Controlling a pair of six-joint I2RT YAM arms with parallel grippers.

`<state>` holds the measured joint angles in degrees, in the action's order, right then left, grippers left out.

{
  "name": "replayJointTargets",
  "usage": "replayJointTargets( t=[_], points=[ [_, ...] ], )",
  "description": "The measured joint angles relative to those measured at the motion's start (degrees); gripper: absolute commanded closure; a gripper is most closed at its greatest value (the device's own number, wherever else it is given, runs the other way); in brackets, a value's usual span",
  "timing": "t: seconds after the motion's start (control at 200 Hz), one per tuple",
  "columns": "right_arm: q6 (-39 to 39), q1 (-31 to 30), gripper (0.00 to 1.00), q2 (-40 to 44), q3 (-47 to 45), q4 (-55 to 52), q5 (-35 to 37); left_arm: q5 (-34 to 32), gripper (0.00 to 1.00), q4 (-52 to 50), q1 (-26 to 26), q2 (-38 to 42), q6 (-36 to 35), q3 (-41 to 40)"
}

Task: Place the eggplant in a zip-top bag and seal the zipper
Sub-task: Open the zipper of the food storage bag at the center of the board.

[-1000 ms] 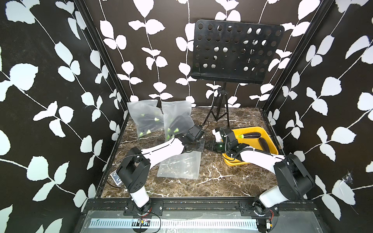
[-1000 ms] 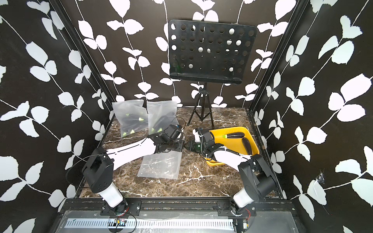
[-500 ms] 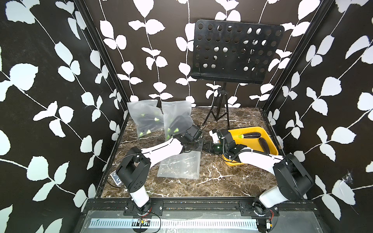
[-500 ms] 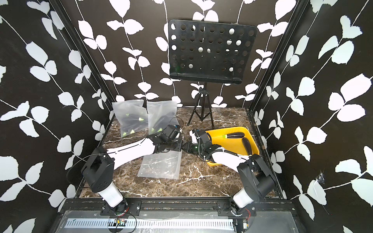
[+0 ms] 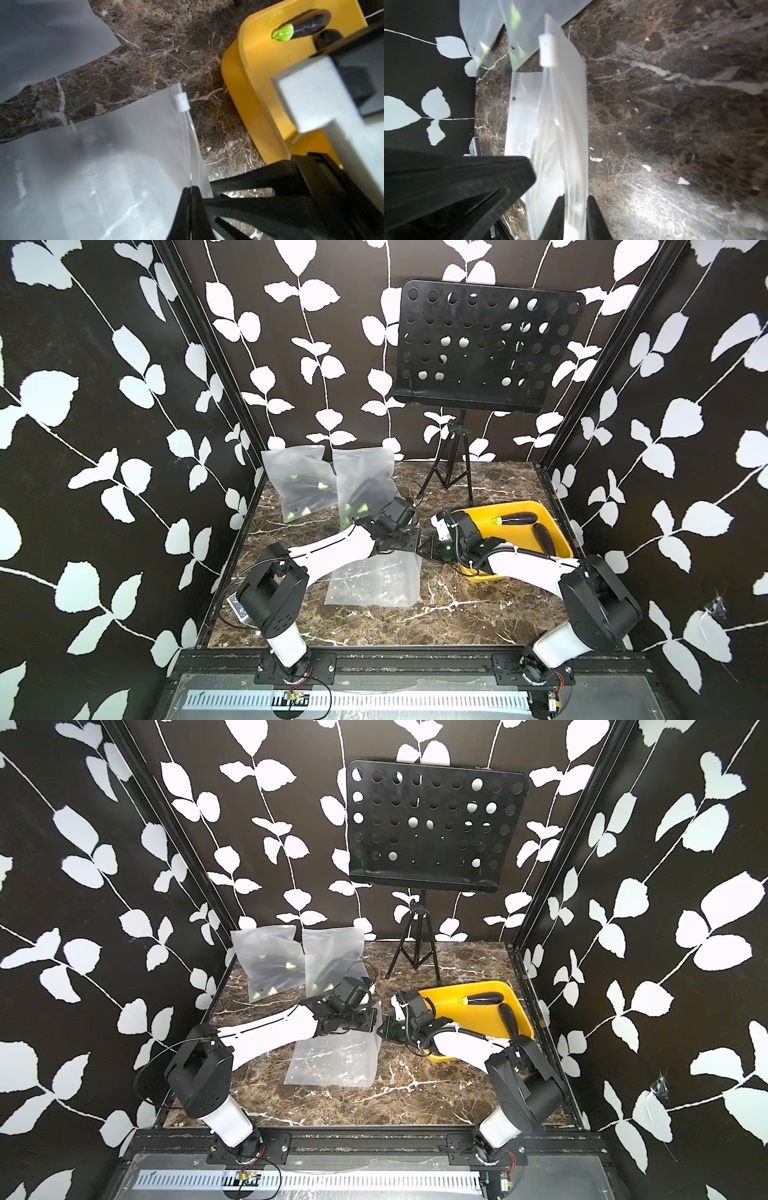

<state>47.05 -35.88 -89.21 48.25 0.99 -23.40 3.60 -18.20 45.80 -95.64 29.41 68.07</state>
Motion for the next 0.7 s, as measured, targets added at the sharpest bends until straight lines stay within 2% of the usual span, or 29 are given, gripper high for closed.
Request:
replayJointTargets(
  t=[0.085,0.33,0.39,0.445,0.7],
  points=[
    [-0.5,0.0,1.00,0.0,0.5,-0.5,0.3,0.3,1.00,0.3,0.0,0.1,0.0,0.0],
    [-1.5,-0.2,1.00,-0.1,1.5,-1.8,0.7,0.3,1.00,-1.0,0.0,0.1,-0.3,0.0],
    [-1.9,-0.3,1.00,-0.1,1.6,-2.0,0.7,0.2,0.82,-1.6,0.0,0.1,-0.4,0.0],
    [-2.1,-0.5,1.00,-0.1,1.7,-2.0,0.7,0.1,0.75,-1.9,0.0,0.1,-0.6,0.0],
    [-2.2,-1.9,1.00,-0.1,2.4,-0.8,0.7,-1.0,0.68,-3.4,0.0,0.1,-0.4,0.0]
  ],
)
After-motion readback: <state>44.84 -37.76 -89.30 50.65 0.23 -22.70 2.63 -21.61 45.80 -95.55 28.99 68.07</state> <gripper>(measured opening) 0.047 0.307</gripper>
